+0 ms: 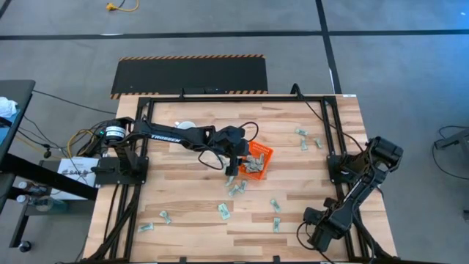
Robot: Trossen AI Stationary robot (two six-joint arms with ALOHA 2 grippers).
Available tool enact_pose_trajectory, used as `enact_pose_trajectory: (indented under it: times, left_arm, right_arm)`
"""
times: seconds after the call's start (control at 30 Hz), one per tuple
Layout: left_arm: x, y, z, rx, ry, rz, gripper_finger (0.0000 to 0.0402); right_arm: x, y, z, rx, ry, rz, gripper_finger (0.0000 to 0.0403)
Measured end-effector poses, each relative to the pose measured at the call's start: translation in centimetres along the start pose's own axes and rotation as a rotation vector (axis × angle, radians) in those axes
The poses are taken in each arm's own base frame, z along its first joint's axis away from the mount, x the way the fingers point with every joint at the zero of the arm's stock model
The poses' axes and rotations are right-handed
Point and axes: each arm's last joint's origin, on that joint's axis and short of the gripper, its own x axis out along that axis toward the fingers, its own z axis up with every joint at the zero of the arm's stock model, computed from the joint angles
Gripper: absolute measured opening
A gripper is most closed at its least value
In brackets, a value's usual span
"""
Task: Pick and place Stevia / Truvia into bins
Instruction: Put the stevia packet into the basket
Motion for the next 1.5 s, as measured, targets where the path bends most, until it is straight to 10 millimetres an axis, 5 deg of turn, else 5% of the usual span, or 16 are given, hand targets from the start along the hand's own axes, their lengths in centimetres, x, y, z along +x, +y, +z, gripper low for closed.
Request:
enact_pose_trajectory:
  times: [0.4,0.8,1.23,1.5]
  left_arm:
    - [-0.8,-0.4,-1.5,-0.059,0.191,0.019,0.0136]
    - [-6.1,-2.7,-2.2,-0.154,0.463,0.077,0.0136]
    - [-6.0,-4.3,-5.9,-0.107,0.661,0.188,0.0136]
    - [-4.6,-4.1,-7.2,-0.07,0.564,0.233,0.0136]
  right_arm:
    - [-1.6,-1.1,0.3,0.036,-0.072,-0.154,0.0006]
    - [-9.6,-5.1,4.1,0.024,-0.847,-0.23,0.0002]
    - [-14.8,-9.3,12.9,-0.085,-1.004,-0.22,0.0002]
    - [-14.5,-13.4,18.3,-0.231,-1.013,-0.044,0.0005]
